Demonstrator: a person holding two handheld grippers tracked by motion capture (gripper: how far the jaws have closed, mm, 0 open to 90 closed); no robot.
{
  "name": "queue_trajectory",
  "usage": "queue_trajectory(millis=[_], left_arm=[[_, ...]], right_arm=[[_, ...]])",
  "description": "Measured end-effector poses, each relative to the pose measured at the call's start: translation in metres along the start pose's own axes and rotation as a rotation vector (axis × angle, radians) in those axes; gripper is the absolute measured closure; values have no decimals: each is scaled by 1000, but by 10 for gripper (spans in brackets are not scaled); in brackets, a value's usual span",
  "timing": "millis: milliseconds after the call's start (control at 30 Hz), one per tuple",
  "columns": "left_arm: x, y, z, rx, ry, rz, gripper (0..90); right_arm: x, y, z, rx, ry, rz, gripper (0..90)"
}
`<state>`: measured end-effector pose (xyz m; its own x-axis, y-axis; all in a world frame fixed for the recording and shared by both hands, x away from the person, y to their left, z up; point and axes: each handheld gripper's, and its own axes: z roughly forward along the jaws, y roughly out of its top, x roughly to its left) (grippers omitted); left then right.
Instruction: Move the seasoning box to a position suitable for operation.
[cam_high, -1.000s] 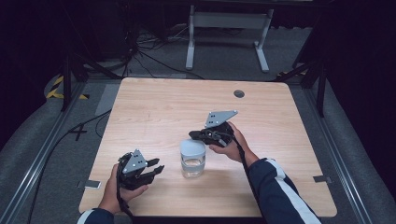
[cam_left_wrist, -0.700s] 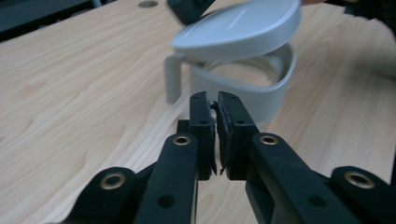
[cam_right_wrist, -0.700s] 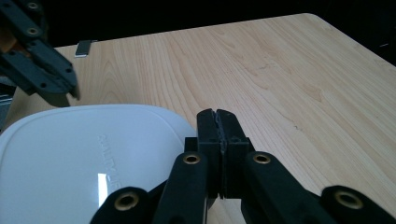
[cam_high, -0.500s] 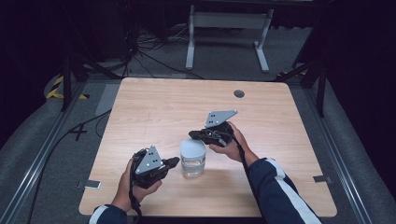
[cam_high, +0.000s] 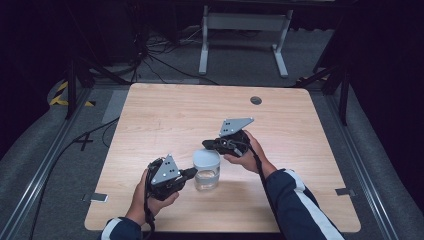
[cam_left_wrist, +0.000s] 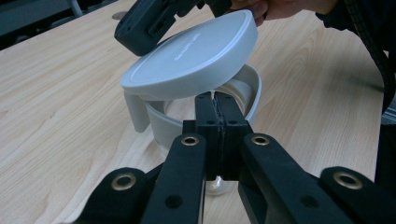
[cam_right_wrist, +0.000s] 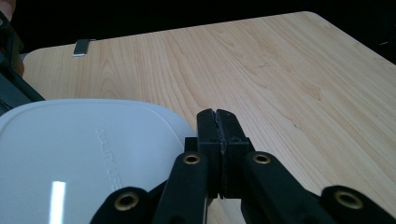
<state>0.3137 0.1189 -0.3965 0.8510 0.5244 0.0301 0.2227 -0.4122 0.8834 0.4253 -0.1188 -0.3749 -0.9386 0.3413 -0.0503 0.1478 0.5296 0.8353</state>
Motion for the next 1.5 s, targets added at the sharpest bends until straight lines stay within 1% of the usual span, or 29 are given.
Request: queue_trajectory(millis=[67,100,167,233,267,433,500,533,567,600,633,700,767,833,900,967,1000,1033,1067,1167,1233,1300,1333,1433,1500], left_arm=[[0,2,0,-6,-1,-2,891],[0,3,-1,-9,0,5,886],[4,8,-4,-33,2,-1,885],[6,10,-5,-39,6,5,885],[6,11,-5,-40,9,0,882],[10,18,-6,-68,16,-1,873],[11,19,-7,-70,14,-5,869],[12,20,-7,-72,16,-4,869],[13,23,-6,-76,20,-2,863],[13,23,-6,-76,20,-2,862],[14,24,-6,-83,22,-7,862],[17,25,-6,-82,23,-4,862],[19,27,-5,-86,22,-11,861],[21,28,-5,-85,32,-10,856],[24,30,-5,-87,31,-5,856],[26,30,-6,-91,36,-8,856],[27,30,-7,-96,35,-17,856],[29,31,-8,-96,42,-11,856],[30,31,-8,-97,42,-14,856],[32,31,-8,-97,46,-16,852],[35,31,-8,-99,52,-21,852],[36,31,-8,-96,50,-23,850],[38,31,-7,-93,54,-28,849],[40,31,-5,-87,57,-31,846],[42,31,-4,-83,59,-41,844]], right_arm=[[0,0,0,2,-2,0,897],[-1,0,0,4,-6,-3,897],[-1,-1,-1,7,-12,-5,897],[-2,-1,-2,7,-16,-5,897],[-2,-1,-3,4,-22,-1,897],[-6,-5,-14,-2,-57,9,896],[-8,-8,-20,-5,-77,10,896],[-8,-8,-20,-5,-77,10,896],[-9,-11,-28,-9,-93,10,895],[-9,-11,-28,-9,-93,10,895],[-9,-13,-31,-9,-99,8,895],[-10,-17,-40,-5,-115,10,895],[-10,-22,-47,-9,-122,12,894],[-10,-27,-55,-6,-136,11,894],[-10,-32,-62,-8,-142,15,894],[-10,-37,-69,0,-154,17,894],[-10,-40,-72,2,-156,19,894],[-9,-42,-75,3,-161,20,894],[-9,-46,-79,6,-165,21,894],[-8,-53,-88,9,-173,27,894],[-7,-56,-91,6,-173,28,894],[-5,-58,-92,6,-171,32,894],[-1,-63,-96,12,-168,21,893],[2,-66,-100,15,-170,20,893],[5,-71,-105,9,-161,29,893]])
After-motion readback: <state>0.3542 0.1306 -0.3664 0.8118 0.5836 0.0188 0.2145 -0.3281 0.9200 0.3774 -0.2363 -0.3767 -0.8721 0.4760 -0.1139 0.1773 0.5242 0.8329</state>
